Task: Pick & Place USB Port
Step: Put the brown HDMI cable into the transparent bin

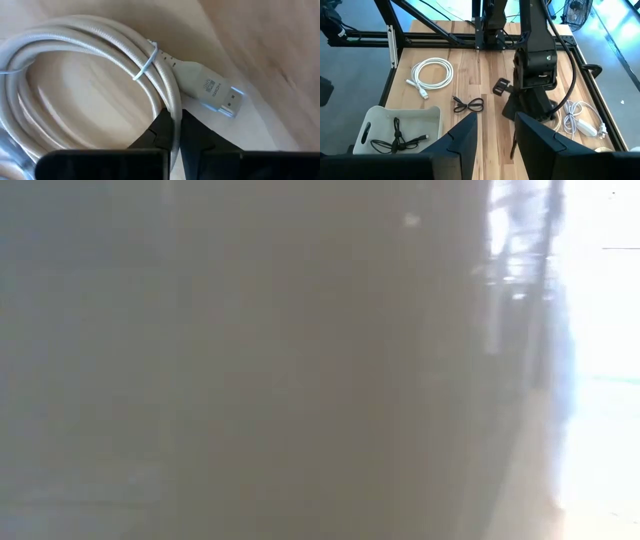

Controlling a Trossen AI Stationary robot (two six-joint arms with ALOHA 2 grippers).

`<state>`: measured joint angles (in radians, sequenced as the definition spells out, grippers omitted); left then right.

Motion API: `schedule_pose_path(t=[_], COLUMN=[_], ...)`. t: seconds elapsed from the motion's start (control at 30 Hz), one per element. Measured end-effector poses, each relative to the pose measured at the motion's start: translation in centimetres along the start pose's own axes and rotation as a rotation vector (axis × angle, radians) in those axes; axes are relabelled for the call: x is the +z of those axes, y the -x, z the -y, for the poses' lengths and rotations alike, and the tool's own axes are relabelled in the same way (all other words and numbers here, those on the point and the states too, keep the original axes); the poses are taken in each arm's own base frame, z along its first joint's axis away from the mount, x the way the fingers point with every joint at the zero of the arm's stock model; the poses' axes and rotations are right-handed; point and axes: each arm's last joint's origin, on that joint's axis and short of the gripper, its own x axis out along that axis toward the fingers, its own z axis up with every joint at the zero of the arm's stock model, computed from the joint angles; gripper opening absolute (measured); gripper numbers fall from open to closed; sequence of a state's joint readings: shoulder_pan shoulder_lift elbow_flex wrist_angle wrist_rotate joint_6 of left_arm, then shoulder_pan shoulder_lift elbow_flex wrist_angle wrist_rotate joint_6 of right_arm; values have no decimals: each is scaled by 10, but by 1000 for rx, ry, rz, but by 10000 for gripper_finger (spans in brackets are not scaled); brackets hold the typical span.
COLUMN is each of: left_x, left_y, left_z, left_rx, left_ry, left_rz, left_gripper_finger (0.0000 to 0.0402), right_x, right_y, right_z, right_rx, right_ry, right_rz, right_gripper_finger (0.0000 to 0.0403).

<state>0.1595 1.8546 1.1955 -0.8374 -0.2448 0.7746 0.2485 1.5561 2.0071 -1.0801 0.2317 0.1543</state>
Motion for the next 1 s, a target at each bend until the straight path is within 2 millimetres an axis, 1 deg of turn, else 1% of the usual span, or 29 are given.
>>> schedule_pose_path(t=[0.1, 0.23, 0.3, 0.43, 0.53, 0.67, 0.77, 0.87, 1.0], left_x=[-9, -23, -31, -49, -61, -76, -84, -89, -91], left_y=[17, 51, 71, 121, 162, 217, 251, 279, 302], left_z=[3, 7, 9, 13, 17, 22, 27, 33, 41], left_rx=[3, 51, 81, 135, 195, 266, 285, 283, 257], left_ry=[22, 72, 107, 212, 278, 351, 380, 374, 346], left_rz=[-9, 30, 66, 185, 315, 543, 731, 940, 1161], left_gripper_finger=[10, 10, 10, 10, 10, 10, 10, 10, 10], right_x=[0, 0, 0, -2, -4, -7, -8, -8, -8], right_y=[11, 29, 38, 56, 66, 72, 75, 74, 74], right_z=[3, 7, 9, 14, 17, 19, 20, 21, 21], right_rx=[3, 3, 5, 1, -5, -11, -22, -45, -54], right_ry=[-5, -14, -19, -14, 21, 82, 126, 167, 217], right_rz=[24, 65, 85, 123, 130, 127, 123, 117, 114], right_gripper_finger=[124, 124, 124, 124, 124, 124, 124, 124, 124])
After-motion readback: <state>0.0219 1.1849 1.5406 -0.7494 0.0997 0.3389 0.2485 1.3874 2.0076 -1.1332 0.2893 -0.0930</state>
